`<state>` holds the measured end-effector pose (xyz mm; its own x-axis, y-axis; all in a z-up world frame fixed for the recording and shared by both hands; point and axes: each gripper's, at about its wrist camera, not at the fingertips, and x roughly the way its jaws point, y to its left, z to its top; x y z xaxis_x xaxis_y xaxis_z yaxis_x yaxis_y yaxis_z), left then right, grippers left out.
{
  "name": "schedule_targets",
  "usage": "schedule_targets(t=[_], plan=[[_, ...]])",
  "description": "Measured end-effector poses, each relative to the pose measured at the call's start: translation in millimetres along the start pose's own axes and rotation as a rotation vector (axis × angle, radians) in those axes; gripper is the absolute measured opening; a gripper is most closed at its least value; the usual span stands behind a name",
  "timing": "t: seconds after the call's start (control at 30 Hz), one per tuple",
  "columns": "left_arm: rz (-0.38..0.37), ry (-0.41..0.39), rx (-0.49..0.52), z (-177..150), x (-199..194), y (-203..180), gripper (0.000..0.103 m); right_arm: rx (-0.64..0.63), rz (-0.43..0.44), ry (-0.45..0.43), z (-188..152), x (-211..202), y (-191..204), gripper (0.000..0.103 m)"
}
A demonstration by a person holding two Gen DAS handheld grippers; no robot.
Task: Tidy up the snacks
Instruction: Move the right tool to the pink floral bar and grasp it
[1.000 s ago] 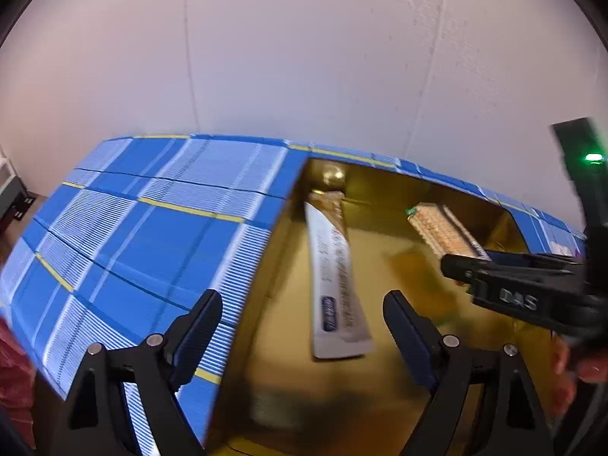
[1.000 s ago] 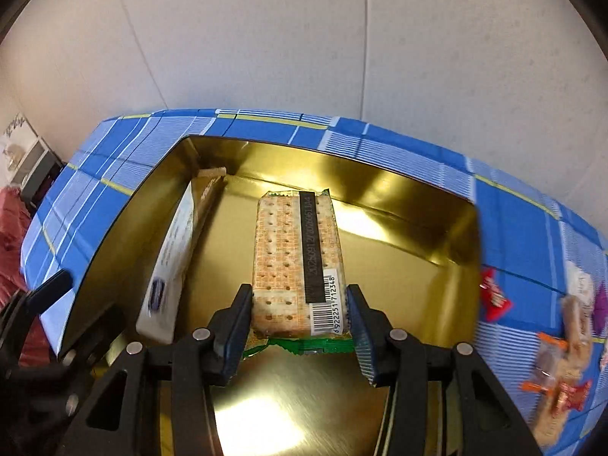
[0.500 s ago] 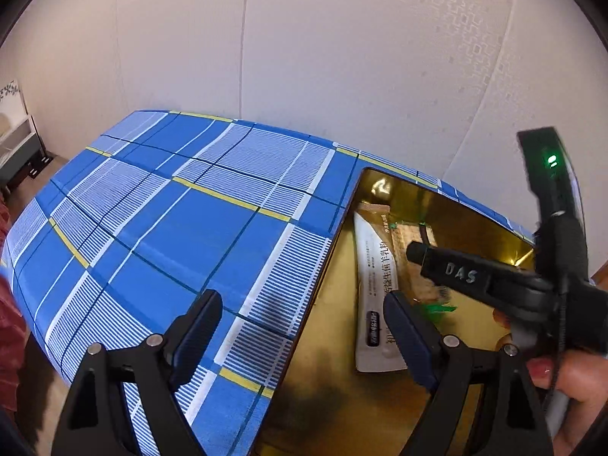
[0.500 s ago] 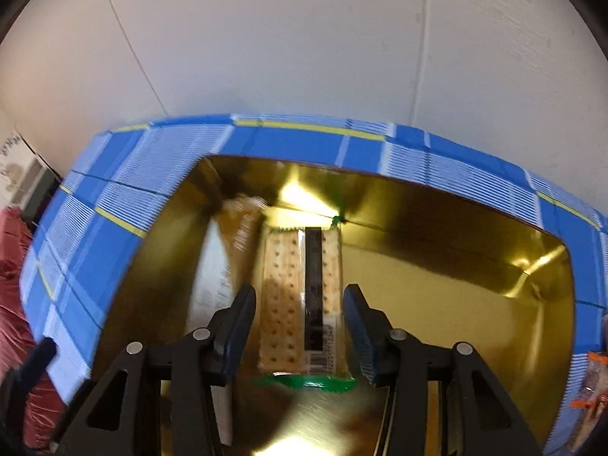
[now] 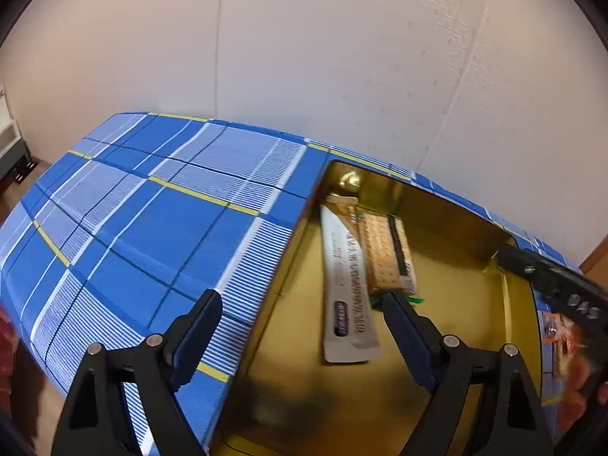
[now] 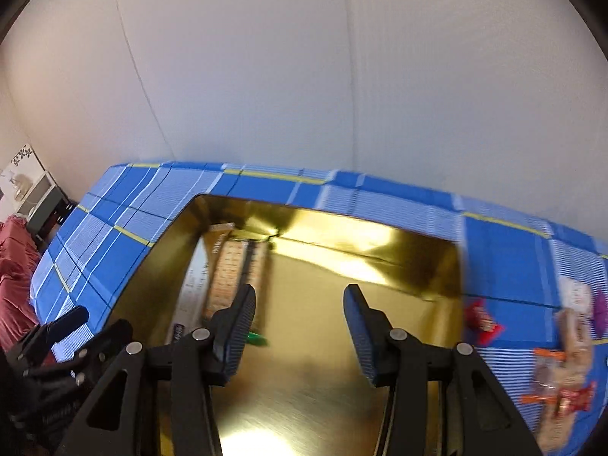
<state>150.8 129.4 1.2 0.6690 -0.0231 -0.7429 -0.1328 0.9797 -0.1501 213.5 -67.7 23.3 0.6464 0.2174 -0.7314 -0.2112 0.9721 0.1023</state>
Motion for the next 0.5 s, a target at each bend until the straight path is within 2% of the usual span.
schedule_targets(t=[0.17,0.33,0.5], plan=[[0.014,-0.006,0.044,-3,1,-12,0.087,0.047,-0.045,-0.008,-13,-27,-40,0.049],[-0.027,-0.018,0.065,-7,-3,-20,0.087,0.078,-0.130,-0.045,-38,-52,-81,0.049],[-0.095,-0.025,0.118,-14,-11,-37,0.092,0.171,-0.247,-0.085,-78,-81,-140,0.049]])
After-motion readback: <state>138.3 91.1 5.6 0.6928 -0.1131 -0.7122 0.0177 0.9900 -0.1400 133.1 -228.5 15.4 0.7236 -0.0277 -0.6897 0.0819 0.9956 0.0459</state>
